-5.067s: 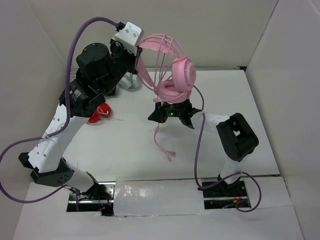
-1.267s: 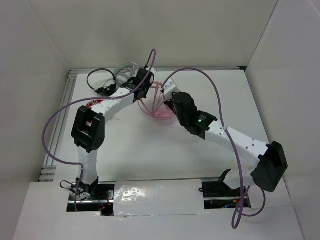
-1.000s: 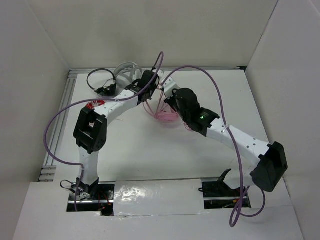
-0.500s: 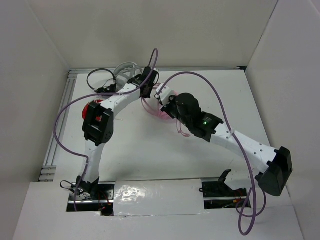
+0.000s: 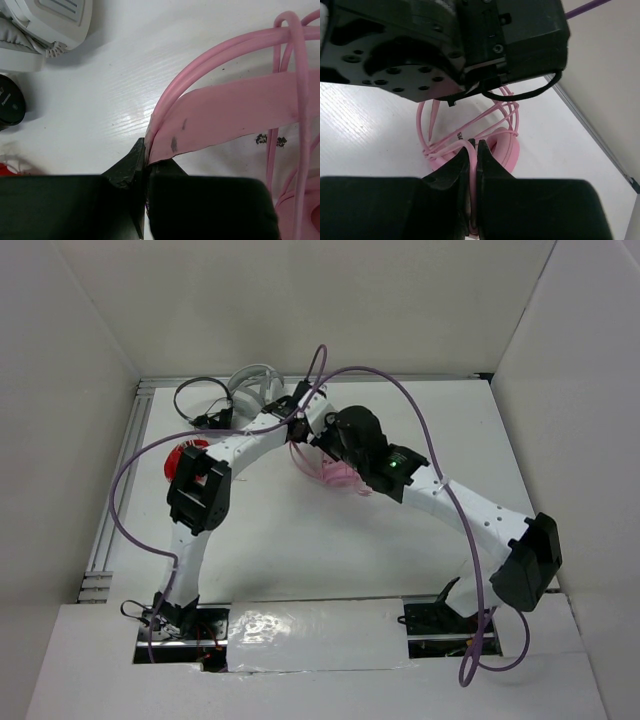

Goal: Wrap the headphones

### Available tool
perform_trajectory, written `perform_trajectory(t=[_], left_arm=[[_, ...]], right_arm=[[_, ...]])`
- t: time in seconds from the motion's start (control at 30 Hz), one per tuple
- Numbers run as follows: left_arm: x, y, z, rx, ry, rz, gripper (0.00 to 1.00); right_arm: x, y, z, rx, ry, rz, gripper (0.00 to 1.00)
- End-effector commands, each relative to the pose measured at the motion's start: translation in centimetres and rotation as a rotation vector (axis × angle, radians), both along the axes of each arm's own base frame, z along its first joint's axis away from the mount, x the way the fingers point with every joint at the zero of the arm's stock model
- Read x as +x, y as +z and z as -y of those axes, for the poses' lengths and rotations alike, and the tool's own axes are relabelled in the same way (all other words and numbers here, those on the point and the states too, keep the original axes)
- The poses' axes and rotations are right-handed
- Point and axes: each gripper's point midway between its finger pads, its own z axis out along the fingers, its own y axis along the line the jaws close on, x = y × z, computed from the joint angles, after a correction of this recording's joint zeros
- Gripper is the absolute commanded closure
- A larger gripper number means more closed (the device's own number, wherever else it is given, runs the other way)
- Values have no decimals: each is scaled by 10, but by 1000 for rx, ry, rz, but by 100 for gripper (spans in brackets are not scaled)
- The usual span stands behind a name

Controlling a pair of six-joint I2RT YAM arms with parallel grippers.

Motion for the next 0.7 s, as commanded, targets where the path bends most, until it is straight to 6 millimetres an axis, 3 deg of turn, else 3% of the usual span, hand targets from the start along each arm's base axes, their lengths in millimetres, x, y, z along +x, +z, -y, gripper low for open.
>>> perform_trajectory(t=[0.0, 0.03, 0.1, 0.13, 0.17, 0.23, 0.43, 0.67], left_arm=[[4, 30, 5, -90, -3, 84, 100], [4, 39, 5, -107, -11, 109, 100], [-5, 32, 2, -108, -23, 94, 100], [-2, 46, 2, -119, -37, 143, 100], [-7, 37, -1, -107, -45, 129, 100], [-10, 39, 1, -111, -68, 141, 100], [-9, 27, 5, -69, -50, 110, 100], [-26, 24, 31, -63, -155, 127, 100]], right_arm=[[17, 50, 6, 83, -40, 107, 100], [24, 51, 18, 86, -69, 109, 100], [36, 51, 43, 98, -148, 119, 100], [42, 53, 52, 111, -177, 129, 100], [45, 50, 61, 110, -199, 129, 100], [51, 57, 77, 131, -220, 137, 100], [43, 66, 55, 156, -51, 106, 100], [73, 56, 44, 117, -85, 76, 100]])
